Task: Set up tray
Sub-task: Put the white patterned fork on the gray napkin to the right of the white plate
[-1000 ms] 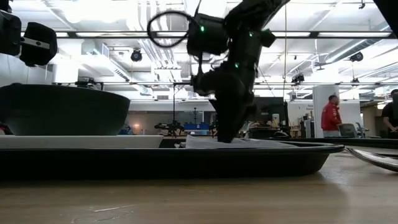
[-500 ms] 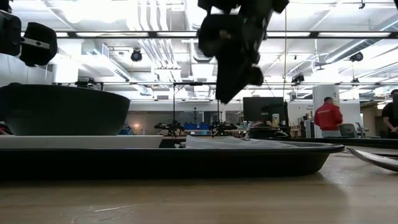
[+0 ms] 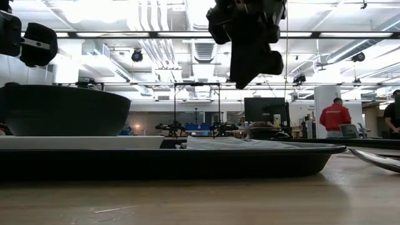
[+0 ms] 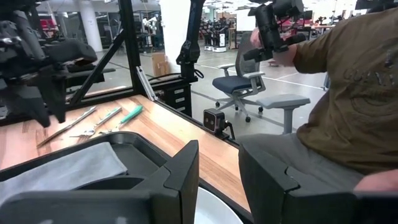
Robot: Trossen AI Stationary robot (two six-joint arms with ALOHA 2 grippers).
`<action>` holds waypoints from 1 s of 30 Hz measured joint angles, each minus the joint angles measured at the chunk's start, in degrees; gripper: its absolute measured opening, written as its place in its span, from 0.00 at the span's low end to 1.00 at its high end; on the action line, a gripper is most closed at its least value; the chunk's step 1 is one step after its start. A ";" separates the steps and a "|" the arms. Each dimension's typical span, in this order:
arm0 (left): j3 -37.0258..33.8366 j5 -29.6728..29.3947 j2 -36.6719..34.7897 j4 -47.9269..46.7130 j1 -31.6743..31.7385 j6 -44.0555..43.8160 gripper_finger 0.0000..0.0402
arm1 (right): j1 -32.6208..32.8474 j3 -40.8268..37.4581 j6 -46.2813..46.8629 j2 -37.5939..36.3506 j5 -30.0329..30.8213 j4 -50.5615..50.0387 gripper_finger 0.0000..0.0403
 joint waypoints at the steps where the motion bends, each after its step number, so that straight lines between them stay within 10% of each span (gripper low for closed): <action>1: 0.00 -0.02 0.00 -0.01 0.02 0.00 0.24 | 0.35 -0.03 0.36 0.00 -0.09 -0.14 0.24; 19: 0.01 0.00 0.00 0.00 0.01 0.00 0.24 | 4.57 -0.85 11.04 0.00 -1.64 -7.63 0.19; 30: 0.00 0.00 0.30 0.01 0.02 0.00 0.24 | 17.17 -3.38 32.40 -8.67 10.89 -22.67 0.23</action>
